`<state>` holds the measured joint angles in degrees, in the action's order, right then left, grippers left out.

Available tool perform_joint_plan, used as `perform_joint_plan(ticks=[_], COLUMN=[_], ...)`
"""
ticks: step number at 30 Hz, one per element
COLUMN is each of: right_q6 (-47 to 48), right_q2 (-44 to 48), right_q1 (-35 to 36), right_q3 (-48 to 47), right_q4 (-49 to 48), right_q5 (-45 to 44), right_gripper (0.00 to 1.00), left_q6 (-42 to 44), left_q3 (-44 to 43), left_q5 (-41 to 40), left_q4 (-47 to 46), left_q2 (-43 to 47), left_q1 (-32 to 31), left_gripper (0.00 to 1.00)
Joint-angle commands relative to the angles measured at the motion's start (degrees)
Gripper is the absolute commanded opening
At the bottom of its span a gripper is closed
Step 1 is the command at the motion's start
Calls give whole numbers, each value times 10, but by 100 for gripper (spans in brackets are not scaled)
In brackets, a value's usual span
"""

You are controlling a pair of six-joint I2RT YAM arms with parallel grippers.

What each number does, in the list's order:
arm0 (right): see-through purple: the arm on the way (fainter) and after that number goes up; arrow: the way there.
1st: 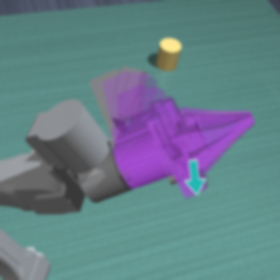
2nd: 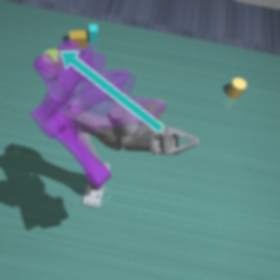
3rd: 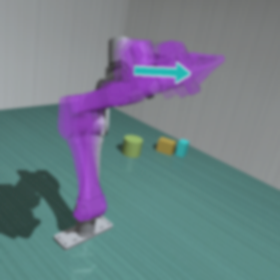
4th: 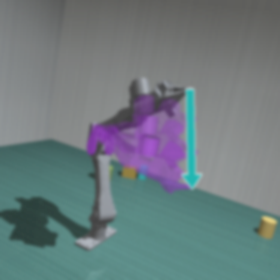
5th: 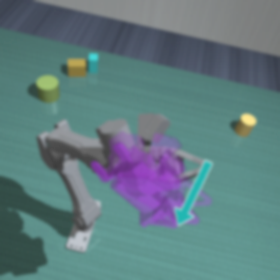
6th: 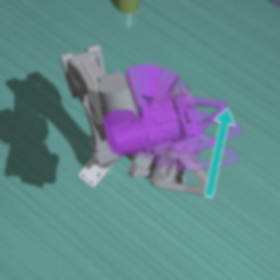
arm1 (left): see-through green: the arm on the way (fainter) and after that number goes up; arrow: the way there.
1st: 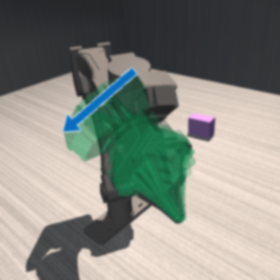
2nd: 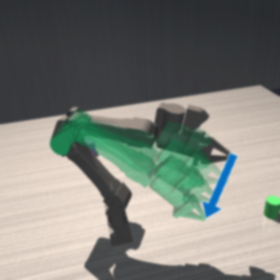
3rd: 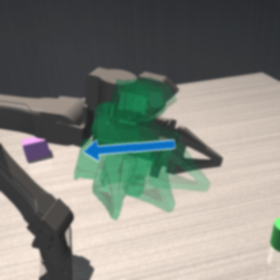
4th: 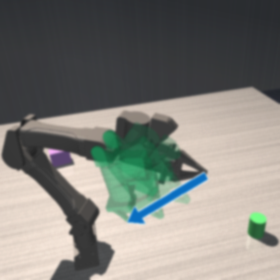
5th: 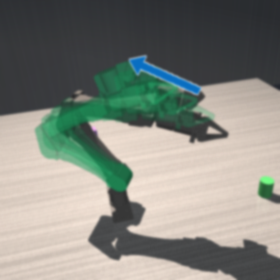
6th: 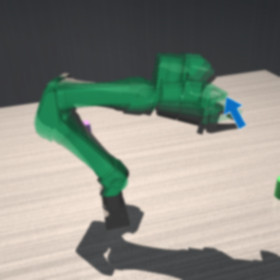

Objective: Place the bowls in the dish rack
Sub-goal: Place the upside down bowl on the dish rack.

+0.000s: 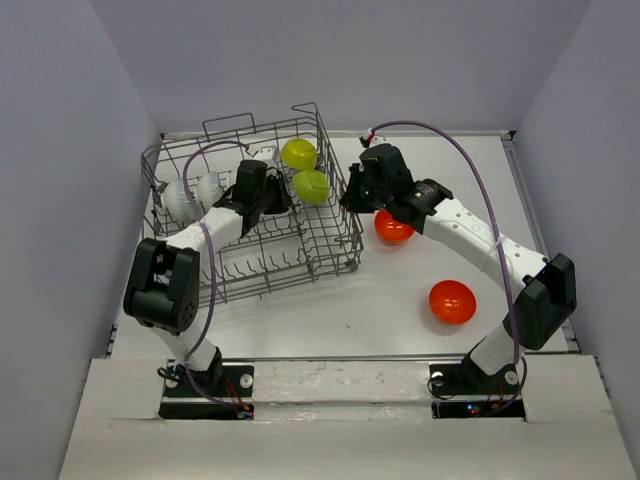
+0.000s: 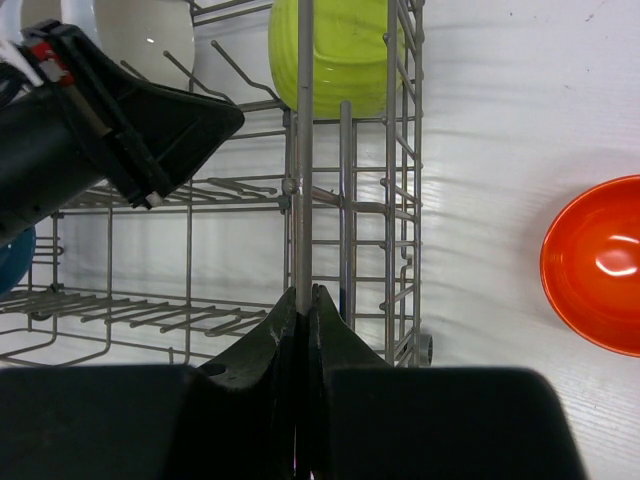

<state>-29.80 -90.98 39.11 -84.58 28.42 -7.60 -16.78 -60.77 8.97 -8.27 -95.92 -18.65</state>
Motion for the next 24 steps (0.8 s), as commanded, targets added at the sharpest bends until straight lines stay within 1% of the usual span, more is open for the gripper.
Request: perform_joint_plan(ticks=[1,5,9,12,17,24], right_q6=[17,15,15,15,16,16], right_q2=[-9,-11,-12,-10,-9,-6], right_q1=[3,3,3,3,3,3], right_q3=[-5,-6,-9,-8,-8,-9], right_q4=[2,1,1,1,4,5], right_q5=[-20,-18,-18,-21,-22,-24], right_gripper=[1,1,1,1,1,1], left_q6=[11,24,35,34,30,30], left_q3=[-27,-45,-82,-99,-124,-145], left_q5=[5,10,-18,-29,-31,-33], left_q4=[-7,3,26,29,27,33], left_q2=[66,57,25,-7,-37,-73], left_q1=[-9,-35,-81,-97,-112,-117], left_gripper=[28,28,28,28,29,29])
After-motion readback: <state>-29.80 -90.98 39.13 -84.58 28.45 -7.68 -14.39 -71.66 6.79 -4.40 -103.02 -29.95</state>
